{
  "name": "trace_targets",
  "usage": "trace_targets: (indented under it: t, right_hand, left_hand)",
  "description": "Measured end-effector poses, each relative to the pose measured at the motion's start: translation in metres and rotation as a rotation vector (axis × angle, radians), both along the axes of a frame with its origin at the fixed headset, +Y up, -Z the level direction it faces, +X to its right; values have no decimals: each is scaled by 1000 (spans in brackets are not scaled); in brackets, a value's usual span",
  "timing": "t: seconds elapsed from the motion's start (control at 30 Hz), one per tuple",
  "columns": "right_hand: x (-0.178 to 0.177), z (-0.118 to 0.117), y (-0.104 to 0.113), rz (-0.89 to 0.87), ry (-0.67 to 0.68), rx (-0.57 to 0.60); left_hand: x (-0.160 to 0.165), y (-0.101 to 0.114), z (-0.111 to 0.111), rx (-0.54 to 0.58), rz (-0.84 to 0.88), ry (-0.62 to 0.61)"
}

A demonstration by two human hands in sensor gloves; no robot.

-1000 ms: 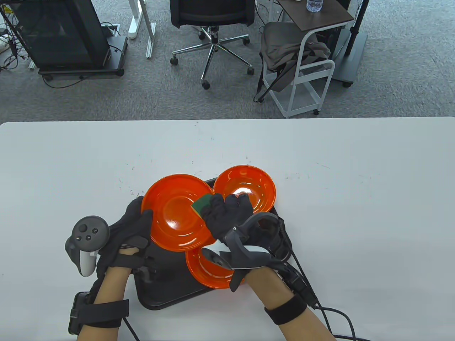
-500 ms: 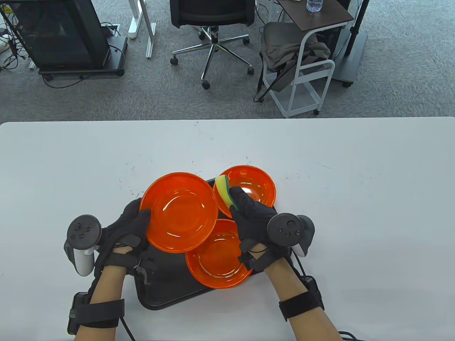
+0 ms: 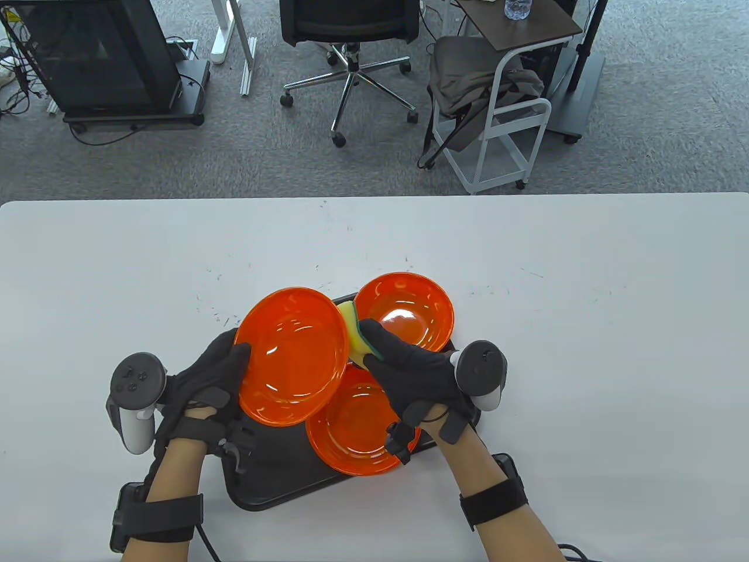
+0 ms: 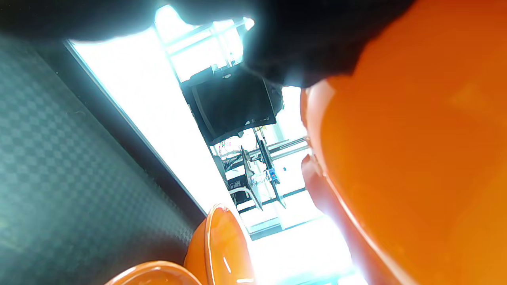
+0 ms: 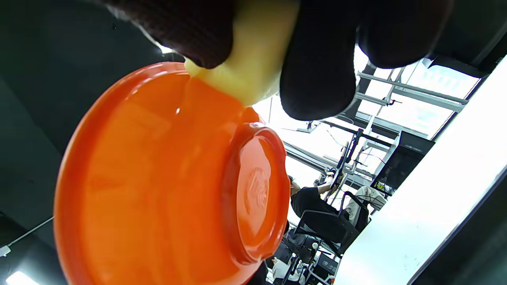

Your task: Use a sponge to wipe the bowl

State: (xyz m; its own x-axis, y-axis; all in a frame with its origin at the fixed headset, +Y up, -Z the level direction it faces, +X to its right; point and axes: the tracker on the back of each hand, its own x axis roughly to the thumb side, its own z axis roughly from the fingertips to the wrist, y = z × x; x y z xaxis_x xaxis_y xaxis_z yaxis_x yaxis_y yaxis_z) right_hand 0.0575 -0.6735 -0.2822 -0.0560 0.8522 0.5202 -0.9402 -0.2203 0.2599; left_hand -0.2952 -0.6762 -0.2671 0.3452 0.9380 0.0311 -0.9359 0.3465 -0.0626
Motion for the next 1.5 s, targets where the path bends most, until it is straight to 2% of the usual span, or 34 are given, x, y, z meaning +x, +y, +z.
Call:
trace_targets:
  t: [0.13, 0.3, 0.47, 0.6, 0.83, 1.03, 1.27, 1.5]
  right_hand:
    - [-1, 0, -2, -36, 8, -23]
    - [-5, -4, -8, -187, 114, -123]
    - [-14, -3, -12, -139, 185, -146]
    - [-30, 2, -15, -111, 242, -169]
    - [-50, 11, -17, -106, 319, -206]
    - [-66, 20, -22, -116, 391, -261]
    - [-80, 29, -22, -155, 476, -337]
    - [-74, 28, -17, -114, 382, -298]
  left_hand:
    - [7, 0, -1, -22, -37, -66]
    - [27, 2, 0, 10, -47, -177]
    - [45, 0, 1, 32, 17, -281]
    - [53, -1, 3, 39, 61, -311]
    - [48, 6, 6, 153, 30, -213]
    - [34, 9, 8, 231, 2, -39]
    - [11, 10, 9, 263, -37, 156]
    - [0, 8, 9, 262, -53, 252]
